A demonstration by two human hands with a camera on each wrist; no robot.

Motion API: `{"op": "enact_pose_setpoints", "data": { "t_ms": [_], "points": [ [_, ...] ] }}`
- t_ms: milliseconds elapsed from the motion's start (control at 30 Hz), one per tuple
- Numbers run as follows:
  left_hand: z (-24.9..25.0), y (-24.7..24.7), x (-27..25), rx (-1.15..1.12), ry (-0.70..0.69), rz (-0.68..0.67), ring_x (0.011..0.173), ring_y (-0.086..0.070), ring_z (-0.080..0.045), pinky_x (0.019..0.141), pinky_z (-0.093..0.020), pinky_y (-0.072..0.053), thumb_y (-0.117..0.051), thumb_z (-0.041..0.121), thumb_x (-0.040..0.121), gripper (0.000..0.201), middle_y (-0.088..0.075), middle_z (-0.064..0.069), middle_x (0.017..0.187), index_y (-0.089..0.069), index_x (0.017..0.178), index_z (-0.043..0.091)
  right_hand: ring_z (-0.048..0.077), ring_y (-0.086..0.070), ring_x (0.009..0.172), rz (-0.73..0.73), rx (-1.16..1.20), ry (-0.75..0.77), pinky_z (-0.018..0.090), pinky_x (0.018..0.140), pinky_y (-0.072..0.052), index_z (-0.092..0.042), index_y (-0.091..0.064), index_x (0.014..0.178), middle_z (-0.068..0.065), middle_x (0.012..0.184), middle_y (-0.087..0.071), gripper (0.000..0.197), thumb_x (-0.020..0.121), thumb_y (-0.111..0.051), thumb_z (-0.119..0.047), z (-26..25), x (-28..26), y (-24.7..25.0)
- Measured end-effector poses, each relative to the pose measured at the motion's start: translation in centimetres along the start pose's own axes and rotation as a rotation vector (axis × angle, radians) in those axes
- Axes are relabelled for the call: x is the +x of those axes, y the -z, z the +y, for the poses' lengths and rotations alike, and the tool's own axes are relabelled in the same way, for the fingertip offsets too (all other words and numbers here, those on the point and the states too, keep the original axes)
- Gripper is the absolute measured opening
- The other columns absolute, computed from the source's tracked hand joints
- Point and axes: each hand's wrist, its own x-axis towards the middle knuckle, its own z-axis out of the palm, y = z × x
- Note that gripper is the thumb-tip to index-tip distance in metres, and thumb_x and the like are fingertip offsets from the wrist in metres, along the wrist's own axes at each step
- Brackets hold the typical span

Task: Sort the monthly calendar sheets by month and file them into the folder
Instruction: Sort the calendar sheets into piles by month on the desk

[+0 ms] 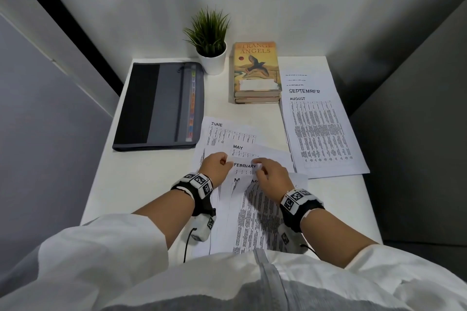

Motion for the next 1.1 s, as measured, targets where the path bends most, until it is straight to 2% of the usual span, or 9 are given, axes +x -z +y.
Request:
{"op": "enact_pose_setpoints", "data": {
  "t_ms": [200, 333, 500, 667, 767, 833, 933, 1000, 1100],
  "points": [
    [0.0, 0.3, -0.2, 0.034, -0.016, -0.023, 0.059, -0.035, -0.016, 0.055, -0.026, -0.029, -0.062, 0.019, 0.092, 0.035, -0.039, 0.000, 0.063, -0.038, 0.066, 0.014, 0.018, -0.052, 0.093, -0.044, -0.111, 0.002, 0.039, 0.089, -0.043, -0.025, -0.062, 0.118, -0.004, 0.099, -0.050, 0.031, 0.092, -0.045, -0.022, -0.2, 0.1, -0.2],
    [0.0, 0.2, -0.3, -0.004, -0.007, -0.032, 0.063, -0.044, -0.014, 0.057, -0.025, -0.034, -0.066, 0.020, 0.089, 0.030, -0.048, 0.003, 0.065, -0.046, 0.067, 0.016, 0.015, -0.048, 0.092, -0.060, -0.084, -0.007, 0.036, 0.089, -0.041, -0.025, -0.059, 0.118, -0.007, 0.101, -0.043, 0.036, 0.084, -0.049, -0.022, -0.5, -0.2, -0.1],
    [0.0, 0.5, -0.7, -0.124, -0.015, -0.043, 0.069, -0.049, -0.019, 0.067, -0.029, -0.040, -0.064, 0.025, 0.091, 0.024, -0.057, -0.009, 0.075, -0.059, 0.085, 0.002, 0.021, -0.042, 0.099, -0.040, -0.185, 0.026, 0.039, 0.088, -0.038, -0.016, -0.067, 0.099, 0.003, 0.105, -0.048, 0.019, 0.087, -0.054, -0.022, -0.5, -0.3, -0.2],
    [0.2, 1.0, -1.1, -0.110, -0.053, -0.041, 0.062, -0.036, -0.019, 0.061, -0.029, -0.030, -0.058, 0.021, 0.094, 0.031, -0.039, -0.008, 0.064, -0.045, 0.068, 0.008, 0.019, -0.048, 0.084, 0.034, -0.156, 0.026, 0.040, 0.086, -0.038, -0.012, -0.064, 0.074, 0.001, 0.085, -0.056, 0.038, 0.097, -0.040, -0.031, -0.9, -0.5, -0.1],
    [-0.1, 1.0, -1.3, -0.158, -0.037, -0.124, 0.061, -0.043, -0.019, 0.065, -0.028, -0.036, -0.058, 0.014, 0.089, 0.025, -0.047, -0.006, 0.063, -0.054, 0.065, 0.009, 0.022, -0.054, 0.075, 0.049, 0.035, -0.076, 0.040, 0.081, -0.047, -0.018, -0.058, 0.090, -0.006, 0.068, -0.057, 0.023, 0.096, -0.038, -0.027, -1.2, -0.5, 0.0],
    [-0.3, 0.9, -1.5, -0.166, -0.023, -0.199, 0.065, -0.051, -0.018, 0.068, -0.026, -0.040, -0.056, 0.007, 0.086, 0.024, -0.057, -0.005, 0.067, -0.065, 0.065, 0.013, 0.024, -0.055, 0.083, 0.051, 0.034, -0.062, 0.037, 0.083, -0.045, -0.020, -0.061, 0.107, -0.007, 0.078, -0.059, 0.023, 0.094, -0.042, -0.020, -1.5, -0.5, 0.0],
    [-0.5, 1.0, -1.6, -0.129, -0.006, -0.208, 0.063, -0.058, -0.008, 0.065, -0.021, -0.045, -0.050, -0.002, 0.082, 0.039, -0.069, 0.004, 0.071, -0.073, 0.062, 0.022, 0.024, -0.048, 0.083, 0.122, -0.131, 0.032, 0.037, 0.077, -0.041, -0.008, -0.070, 0.079, 0.005, 0.085, -0.050, 0.026, 0.093, -0.052, -0.019, -1.3, -0.5, -0.2],
    [-0.6, 1.2, -1.3, -0.094, -0.038, -0.109, 0.074, -0.062, -0.011, 0.072, -0.026, -0.049, -0.047, -0.004, 0.084, 0.040, -0.070, 0.001, 0.088, -0.074, 0.071, 0.022, 0.023, -0.043, 0.083, 0.146, -0.185, 0.043, 0.036, 0.075, -0.037, -0.005, -0.068, 0.066, 0.005, 0.083, -0.049, 0.035, 0.094, -0.053, -0.022, -1.1, -0.5, -0.3],
    [-1.2, 1.6, -0.8, 0.024, -0.060, 0.092, 0.114, -0.053, -0.019, 0.097, -0.029, -0.041, -0.051, 0.000, 0.086, 0.031, -0.054, -0.006, 0.123, -0.064, 0.108, 0.018, 0.019, -0.043, 0.075, 0.098, -0.147, 0.041, 0.033, 0.071, -0.035, -0.007, -0.059, 0.059, 0.003, 0.071, -0.050, 0.040, 0.094, -0.050, -0.024, -1.1, -0.3, -0.4]
  ]
}}
